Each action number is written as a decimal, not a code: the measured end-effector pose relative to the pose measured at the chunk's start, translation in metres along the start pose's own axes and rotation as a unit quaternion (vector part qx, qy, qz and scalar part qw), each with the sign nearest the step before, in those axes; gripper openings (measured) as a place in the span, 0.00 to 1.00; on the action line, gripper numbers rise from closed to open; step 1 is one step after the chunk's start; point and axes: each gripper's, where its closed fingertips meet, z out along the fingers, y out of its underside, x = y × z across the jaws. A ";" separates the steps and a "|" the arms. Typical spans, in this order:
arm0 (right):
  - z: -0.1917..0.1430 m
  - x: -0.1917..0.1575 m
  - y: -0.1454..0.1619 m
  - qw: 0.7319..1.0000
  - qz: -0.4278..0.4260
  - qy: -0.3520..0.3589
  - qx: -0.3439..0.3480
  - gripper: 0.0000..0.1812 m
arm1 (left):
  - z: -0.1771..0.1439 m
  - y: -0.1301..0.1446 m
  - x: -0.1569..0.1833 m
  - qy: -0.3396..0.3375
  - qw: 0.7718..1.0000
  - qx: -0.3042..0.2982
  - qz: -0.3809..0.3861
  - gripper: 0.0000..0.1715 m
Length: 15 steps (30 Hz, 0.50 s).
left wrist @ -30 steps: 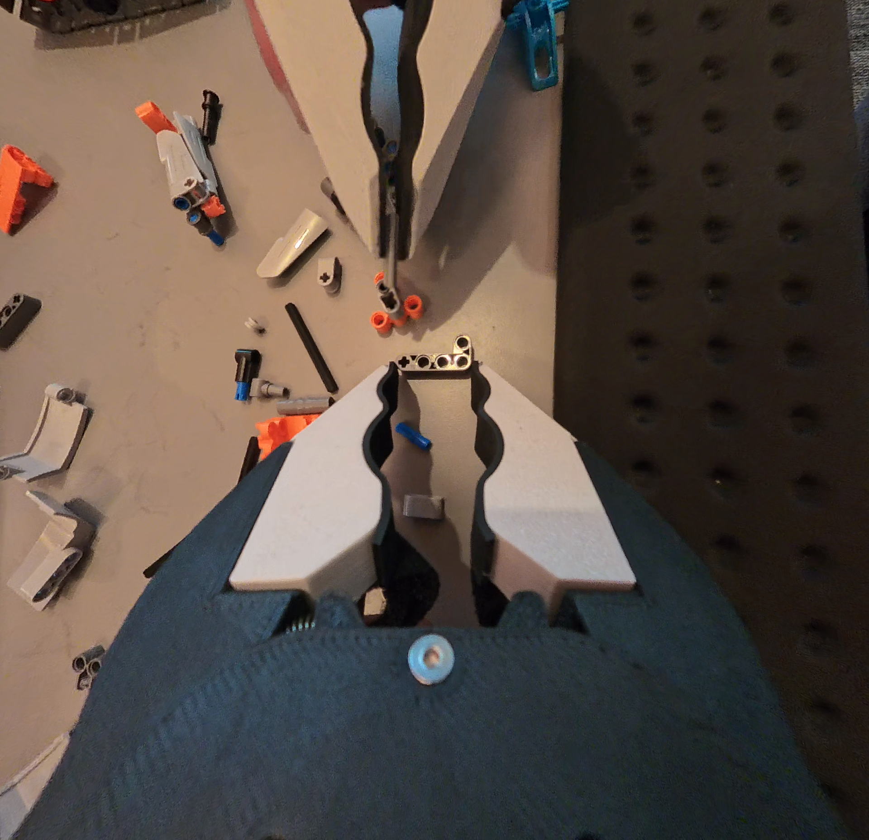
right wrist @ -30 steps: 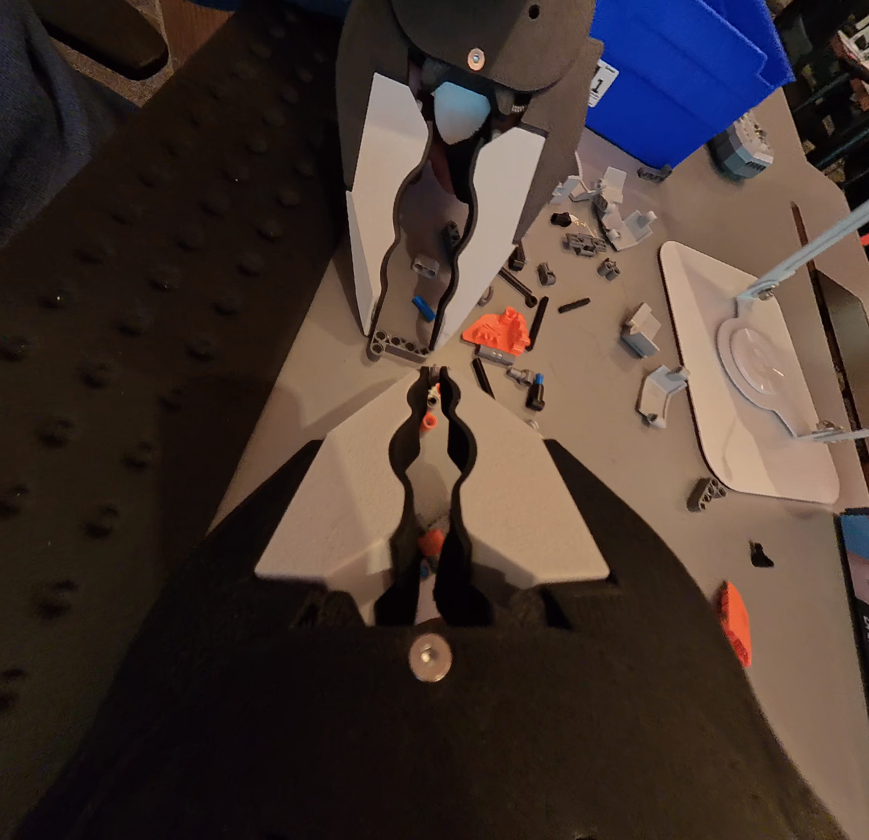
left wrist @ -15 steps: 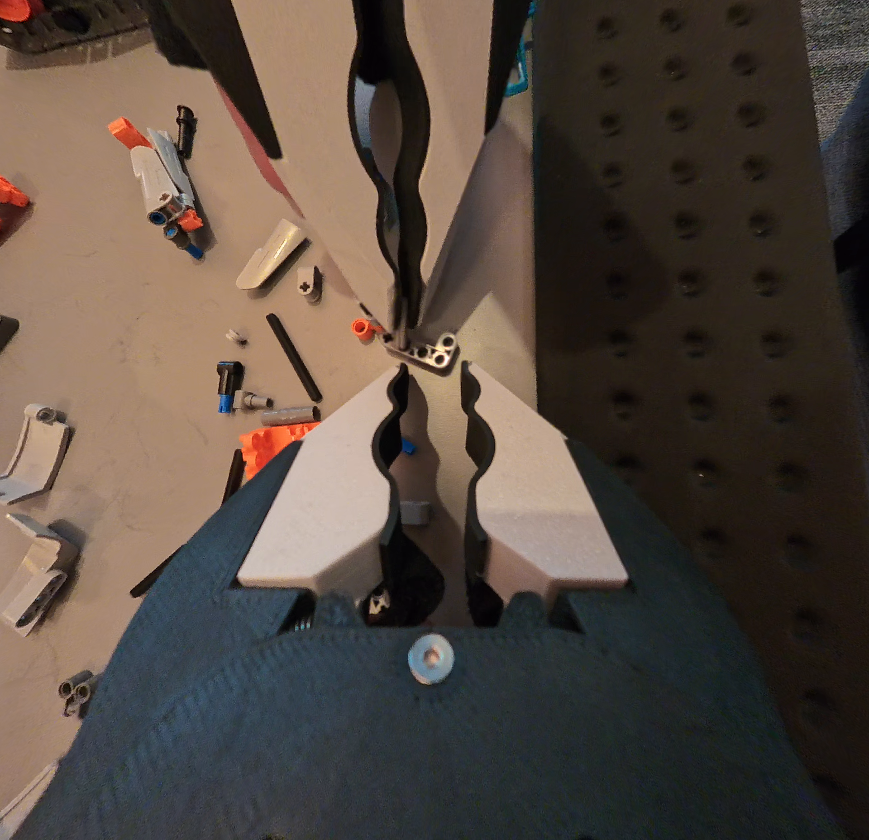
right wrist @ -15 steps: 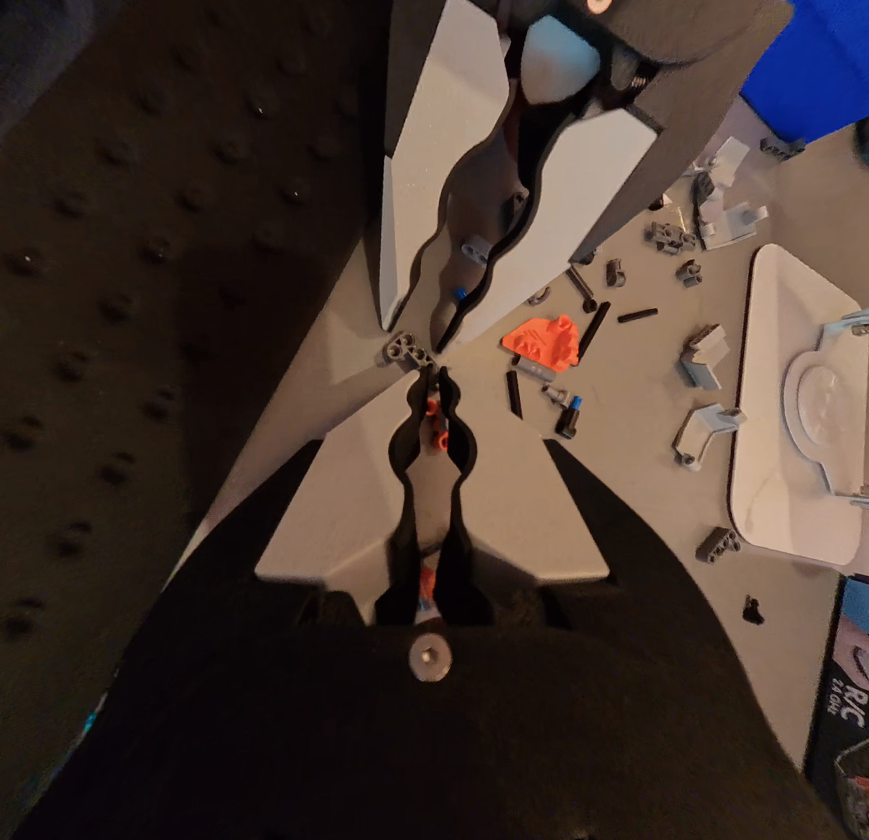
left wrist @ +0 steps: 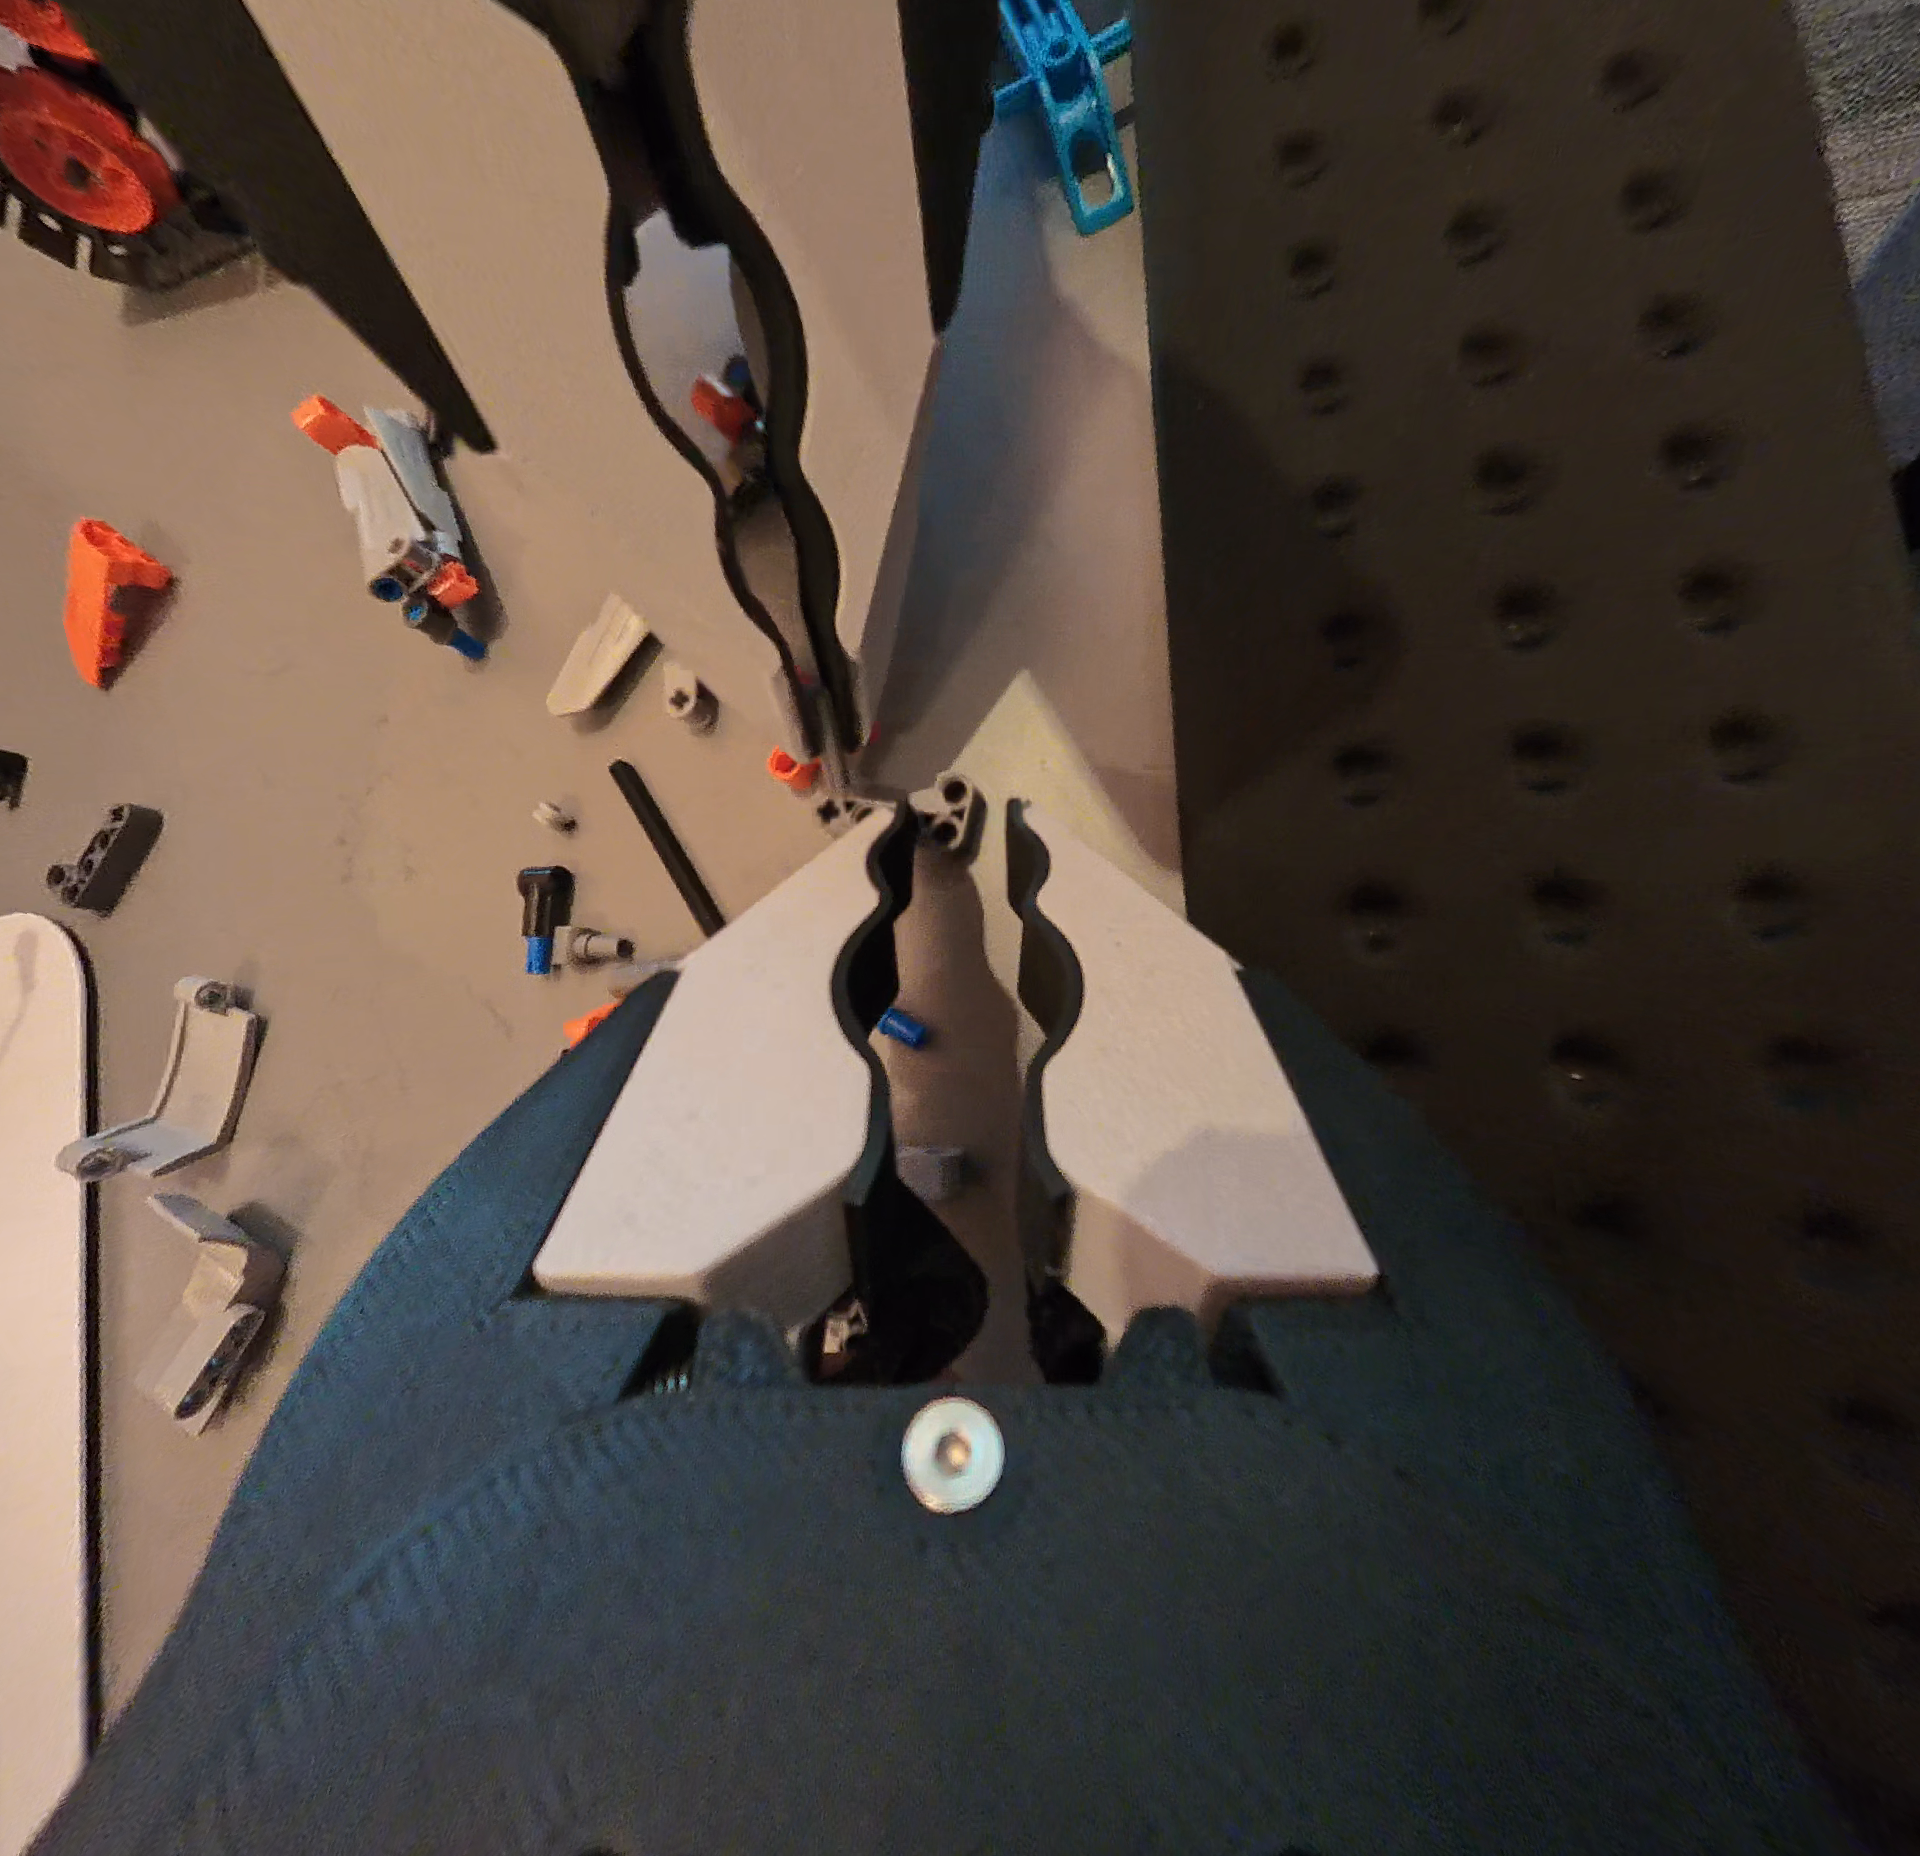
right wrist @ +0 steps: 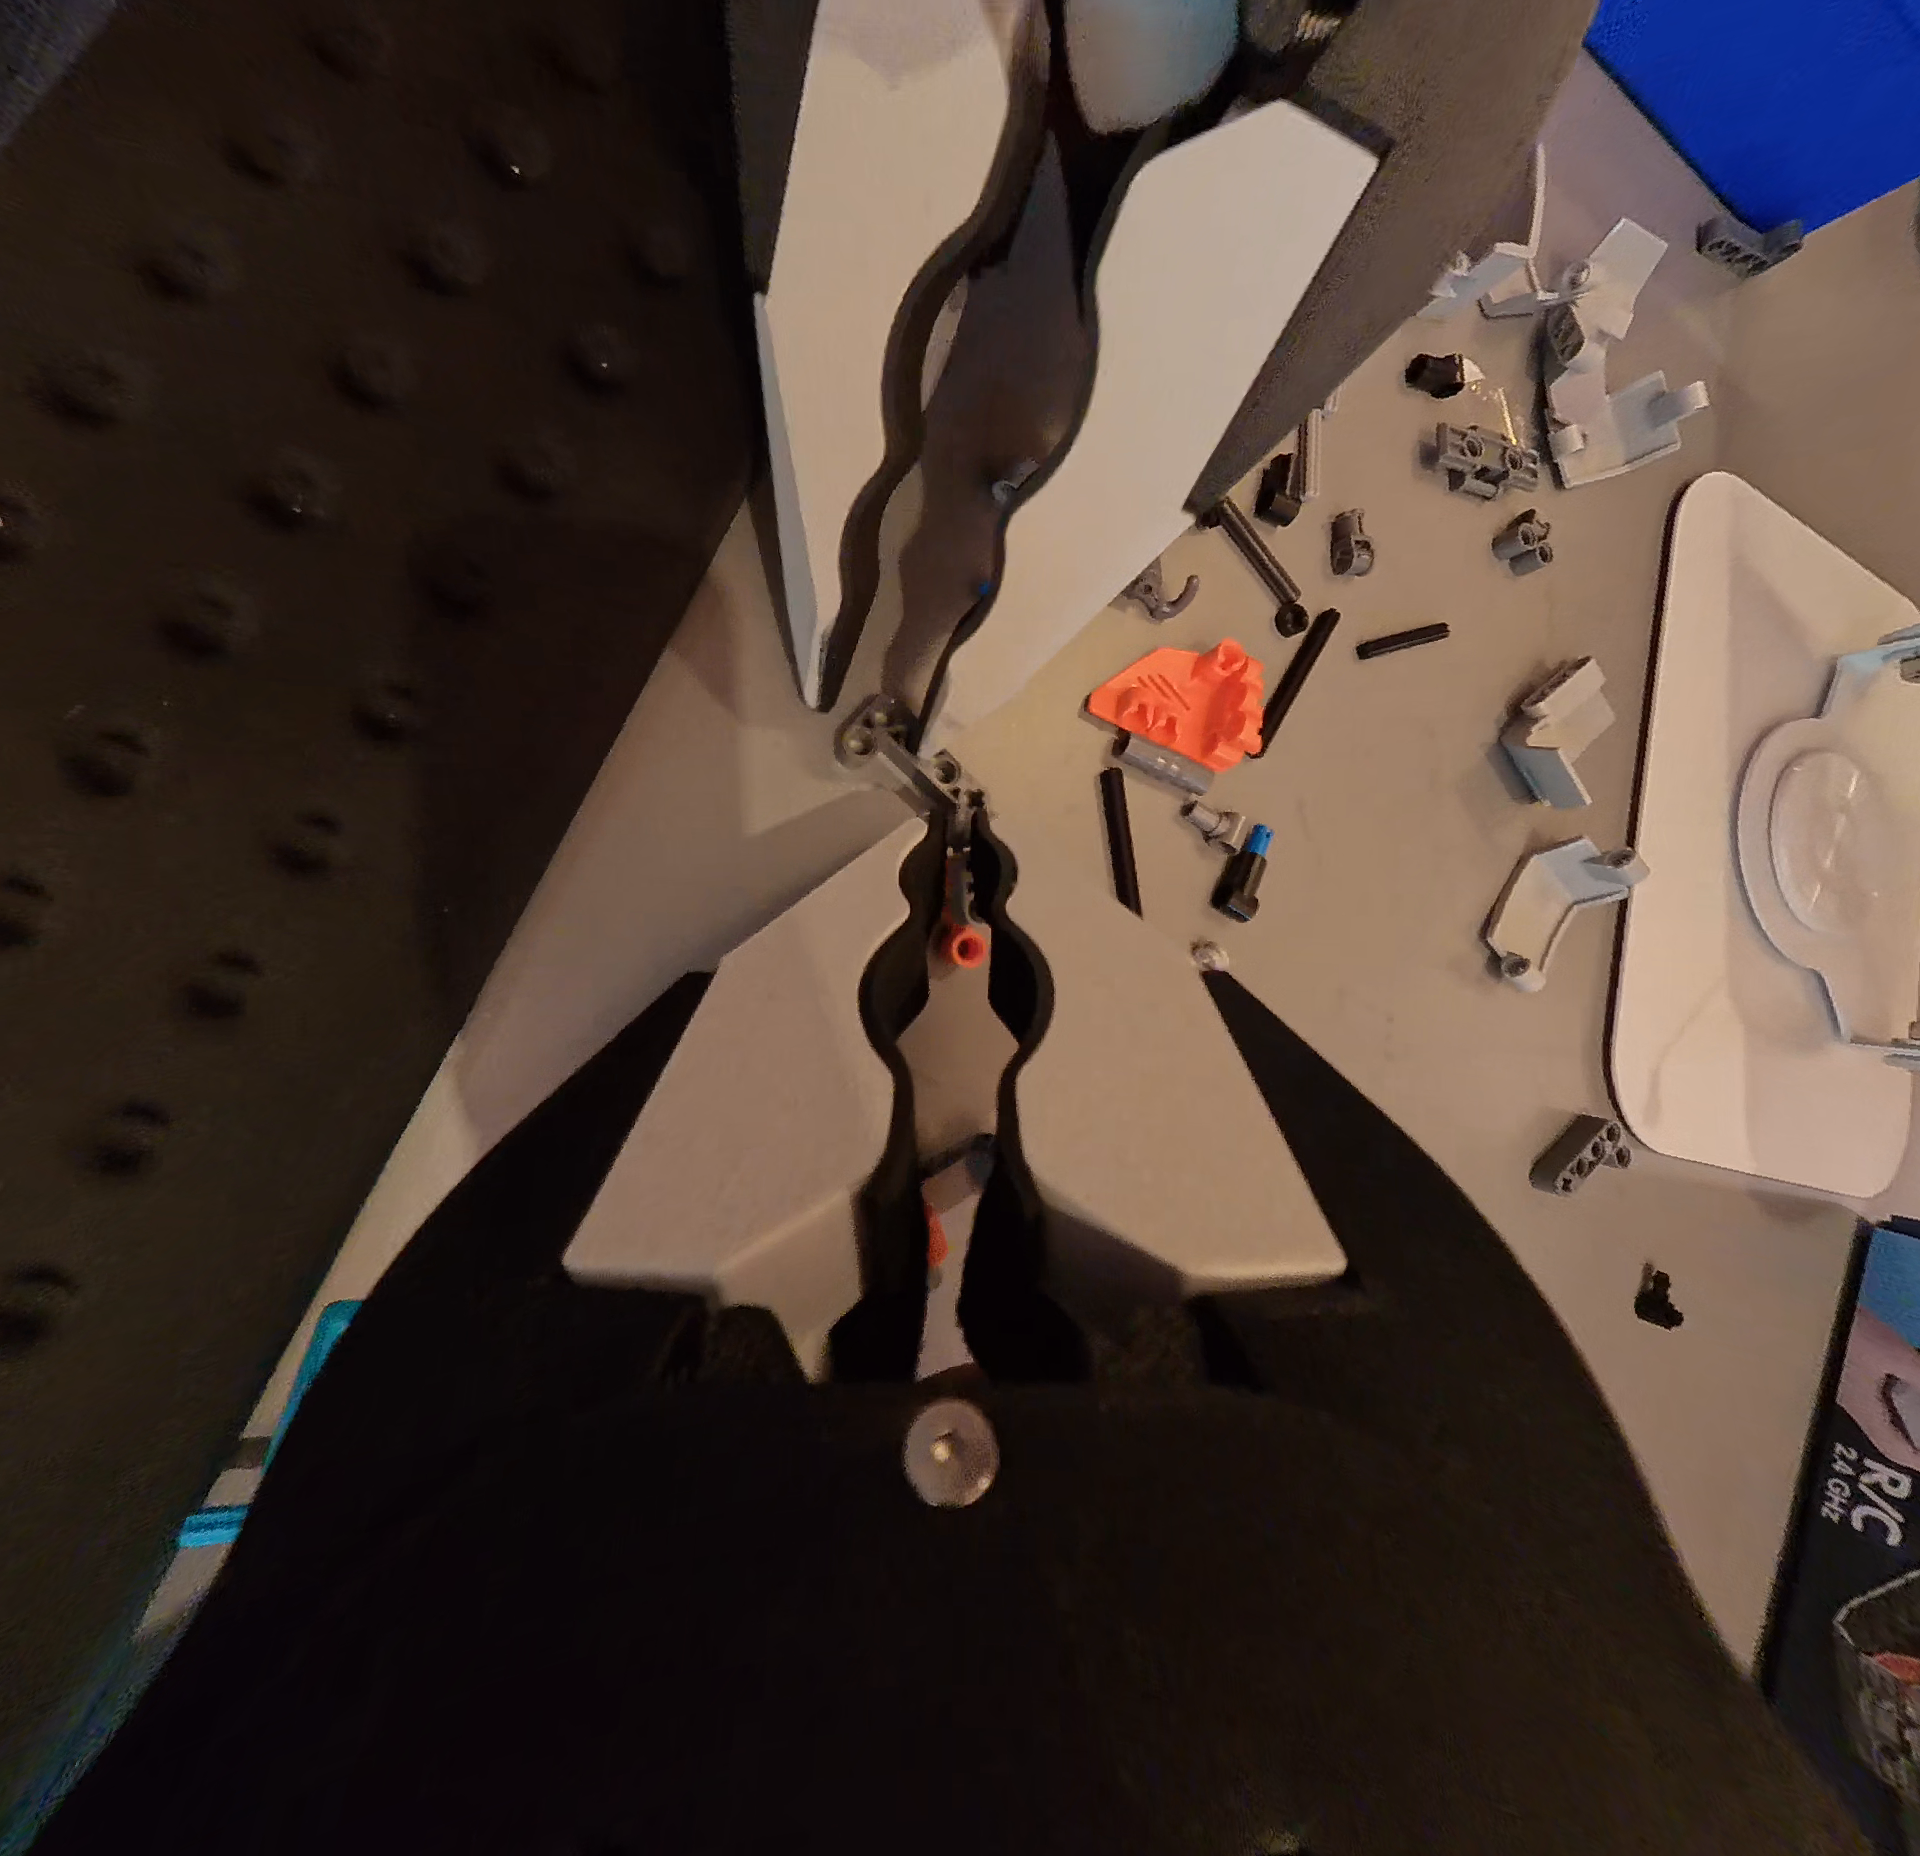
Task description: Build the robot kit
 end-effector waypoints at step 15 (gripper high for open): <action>0.005 0.004 -0.005 0.998 -0.007 -0.053 -0.023 0.01 | -0.001 0.001 -0.001 0.000 1.000 0.001 -0.001 0.06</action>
